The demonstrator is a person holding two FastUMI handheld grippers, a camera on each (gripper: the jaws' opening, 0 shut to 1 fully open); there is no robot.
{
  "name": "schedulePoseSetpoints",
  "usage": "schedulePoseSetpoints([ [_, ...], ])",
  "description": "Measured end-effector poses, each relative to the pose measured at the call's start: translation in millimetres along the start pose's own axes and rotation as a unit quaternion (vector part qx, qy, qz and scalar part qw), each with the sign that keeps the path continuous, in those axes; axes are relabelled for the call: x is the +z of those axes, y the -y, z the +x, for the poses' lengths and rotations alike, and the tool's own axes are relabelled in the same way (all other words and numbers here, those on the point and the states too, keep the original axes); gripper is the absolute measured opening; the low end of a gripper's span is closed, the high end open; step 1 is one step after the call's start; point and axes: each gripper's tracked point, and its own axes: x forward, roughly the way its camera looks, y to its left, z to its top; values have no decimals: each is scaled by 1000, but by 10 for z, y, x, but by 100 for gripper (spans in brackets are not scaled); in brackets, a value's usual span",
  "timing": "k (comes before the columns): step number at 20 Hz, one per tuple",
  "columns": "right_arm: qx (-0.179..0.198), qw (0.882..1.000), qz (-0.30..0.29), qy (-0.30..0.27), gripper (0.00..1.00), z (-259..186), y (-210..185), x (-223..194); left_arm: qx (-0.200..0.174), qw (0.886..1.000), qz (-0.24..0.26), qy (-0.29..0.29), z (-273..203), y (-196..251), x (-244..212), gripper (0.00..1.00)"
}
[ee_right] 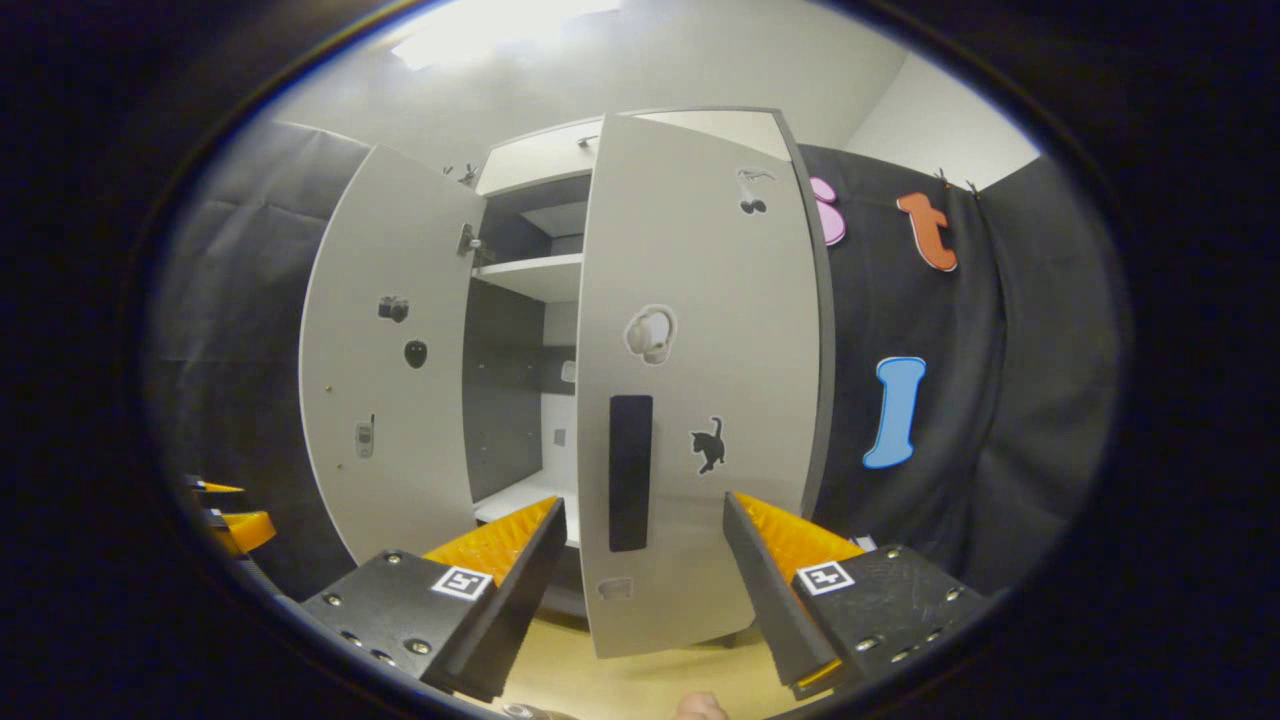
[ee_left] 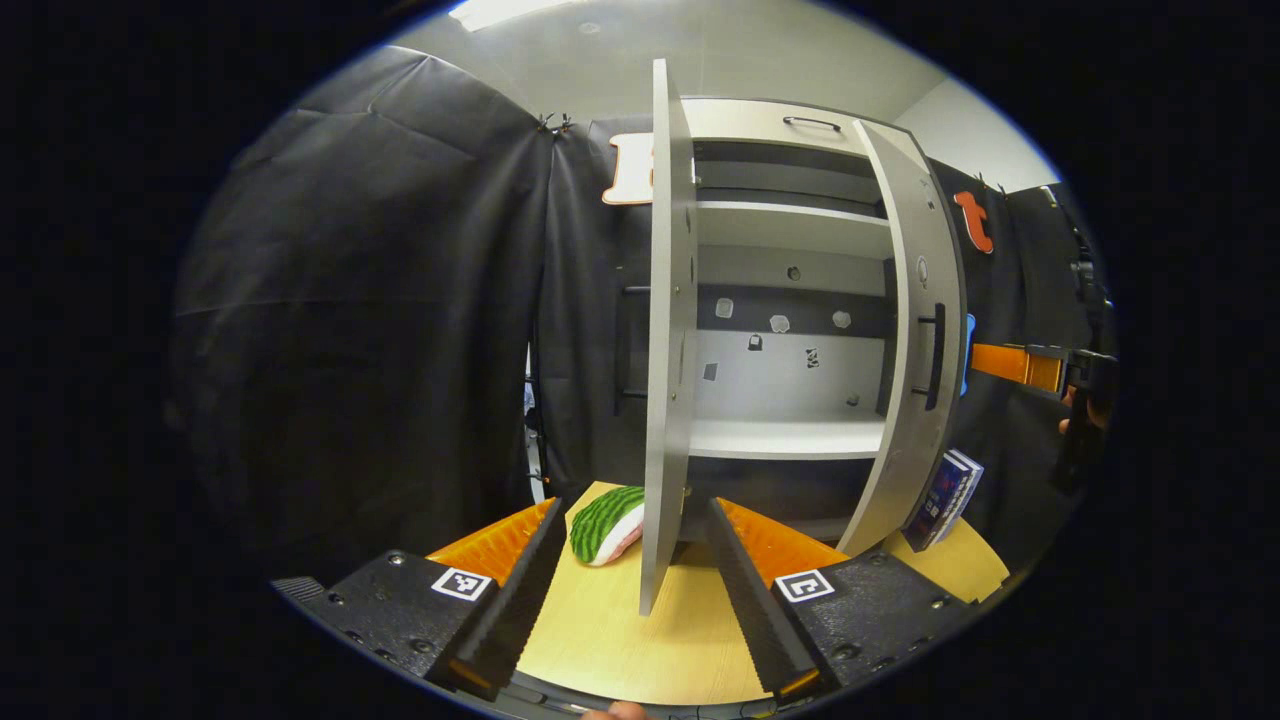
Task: Grasp the bottle in the cabinet with the left hand and place it on the coaster, then close the right door with the right hand and the left door with the left hand.
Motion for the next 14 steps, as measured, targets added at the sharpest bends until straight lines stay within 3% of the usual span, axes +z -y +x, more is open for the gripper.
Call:
schedulePoseSetpoints([
  [1,-1,1000,1,0,92,-5,-1,9,-1,1000,-1,2,17,-1,20,83],
  [2,-1,1000,1,0,93,-15,0,5,-1,1000,-3,3,36,-15,35,88],
  [3,-2,1000,1,1,92,-30,-2,5,2,1000,-4,4,63,-42,49,83],
  [5,-4,1000,-1,1,93,-40,1,11,8,1000,-8,6,124,-103,89,88],
  [14,-27,1000,9,-2,95,-100,92,-73,26,999,-5,45,644,-516,540,88],
])
